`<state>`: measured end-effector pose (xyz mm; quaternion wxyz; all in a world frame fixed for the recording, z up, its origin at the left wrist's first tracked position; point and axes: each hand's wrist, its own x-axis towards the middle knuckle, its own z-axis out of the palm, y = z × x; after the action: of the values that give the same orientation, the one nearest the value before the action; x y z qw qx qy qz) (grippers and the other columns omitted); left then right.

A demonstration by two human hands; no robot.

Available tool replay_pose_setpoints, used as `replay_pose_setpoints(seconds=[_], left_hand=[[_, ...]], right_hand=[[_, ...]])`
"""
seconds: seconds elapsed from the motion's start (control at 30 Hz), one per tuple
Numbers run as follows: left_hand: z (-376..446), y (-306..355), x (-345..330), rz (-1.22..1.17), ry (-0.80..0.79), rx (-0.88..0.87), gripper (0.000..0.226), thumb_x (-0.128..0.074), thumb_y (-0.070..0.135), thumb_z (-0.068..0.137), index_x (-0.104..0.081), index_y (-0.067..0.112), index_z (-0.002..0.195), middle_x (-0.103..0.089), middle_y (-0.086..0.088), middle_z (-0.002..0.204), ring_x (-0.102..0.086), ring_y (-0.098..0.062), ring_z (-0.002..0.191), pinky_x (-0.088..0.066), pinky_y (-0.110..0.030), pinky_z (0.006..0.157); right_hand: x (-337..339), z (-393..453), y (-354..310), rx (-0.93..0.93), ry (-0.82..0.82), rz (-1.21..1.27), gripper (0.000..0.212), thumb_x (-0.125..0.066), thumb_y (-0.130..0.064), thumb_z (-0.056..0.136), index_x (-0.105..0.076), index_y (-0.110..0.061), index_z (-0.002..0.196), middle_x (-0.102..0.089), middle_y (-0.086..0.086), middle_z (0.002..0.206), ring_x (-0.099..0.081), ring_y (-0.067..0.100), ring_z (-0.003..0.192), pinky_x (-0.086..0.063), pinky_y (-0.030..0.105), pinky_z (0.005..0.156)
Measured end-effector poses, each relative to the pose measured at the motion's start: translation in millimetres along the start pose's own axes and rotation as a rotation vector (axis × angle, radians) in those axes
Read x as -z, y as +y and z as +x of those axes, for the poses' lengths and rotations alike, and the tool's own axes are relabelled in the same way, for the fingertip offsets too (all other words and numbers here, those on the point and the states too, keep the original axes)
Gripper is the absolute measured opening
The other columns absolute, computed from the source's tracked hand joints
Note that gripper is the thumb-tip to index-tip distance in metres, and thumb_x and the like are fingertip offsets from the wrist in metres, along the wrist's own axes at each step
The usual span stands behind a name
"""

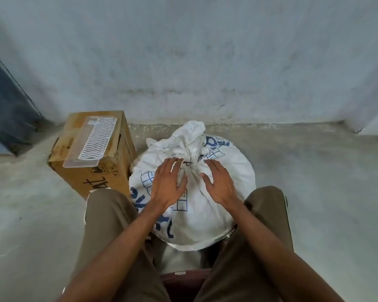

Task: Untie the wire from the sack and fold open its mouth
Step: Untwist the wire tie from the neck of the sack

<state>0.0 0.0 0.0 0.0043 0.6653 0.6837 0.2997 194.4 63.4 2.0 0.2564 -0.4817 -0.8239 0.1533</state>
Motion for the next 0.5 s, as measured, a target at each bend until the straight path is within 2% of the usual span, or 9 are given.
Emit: replay_pose_setpoints(seconds=[0.13, 0.23, 0.33, 0.43, 0.5], left_hand=[[13.3, -14.0, -7.7, -0.057, -0.088, 0.095, 0.049, -0.049, 0.044, 0.101, -0.051, 0.018, 0.143, -0.055, -0.004, 0.140, -0.048, -0.023, 0.132, -0.046, -0.042, 0.107], [30.7, -28.4, -22.8, -0.118, -0.188, 0.070, 0.046, -0.053, 0.035, 0.100, -0.055, 0.016, 0.141, -0.055, -0.006, 0.140, -0.048, -0.022, 0.131, -0.049, -0.043, 0.103], [53.3, -44.0, -41.6, -0.153, -0.248, 0.005, 0.043, -0.057, 0.025, 0.096, -0.058, 0.016, 0.139, -0.055, -0.004, 0.139, -0.047, -0.022, 0.132, -0.052, -0.041, 0.100], [71.1, -59.4, -61.9, -0.209, -0.270, 0.040, 0.041, -0.056, 0.024, 0.095, -0.062, 0.018, 0.135, -0.058, -0.001, 0.137, -0.050, -0.020, 0.130, -0.054, -0.038, 0.096], [77.4, -67.8, -74.7, -0.273, -0.282, 0.079, 0.036, -0.055, 0.023, 0.095, -0.066, 0.018, 0.129, -0.060, 0.002, 0.131, -0.057, -0.018, 0.122, -0.055, -0.037, 0.093]], right_hand=[[-4.9, 19.5, 2.1, 0.011, -0.060, -0.016, 0.047, -0.055, -0.034, 0.100, -0.050, -0.017, 0.143, -0.053, 0.003, 0.145, -0.050, 0.020, 0.133, -0.044, 0.041, 0.108], [-21.5, 43.4, 8.5, 0.033, -0.117, -0.002, 0.043, -0.055, -0.031, 0.099, -0.053, -0.018, 0.140, -0.056, 0.001, 0.140, -0.053, 0.020, 0.128, -0.047, 0.039, 0.104], [-41.5, 71.7, 20.5, 0.050, -0.173, 0.062, 0.036, -0.056, -0.022, 0.097, -0.058, -0.016, 0.132, -0.061, 0.002, 0.127, -0.059, 0.022, 0.116, -0.052, 0.040, 0.096], [-60.7, 95.5, 37.0, 0.043, -0.173, 0.133, 0.032, -0.058, -0.010, 0.094, -0.065, -0.010, 0.125, -0.064, 0.006, 0.119, -0.063, 0.022, 0.107, -0.054, 0.041, 0.092], [-69.5, 105.7, 46.2, 0.040, -0.175, 0.185, 0.031, -0.060, -0.003, 0.091, -0.068, -0.009, 0.120, -0.064, 0.006, 0.115, -0.064, 0.020, 0.102, -0.055, 0.039, 0.089]])
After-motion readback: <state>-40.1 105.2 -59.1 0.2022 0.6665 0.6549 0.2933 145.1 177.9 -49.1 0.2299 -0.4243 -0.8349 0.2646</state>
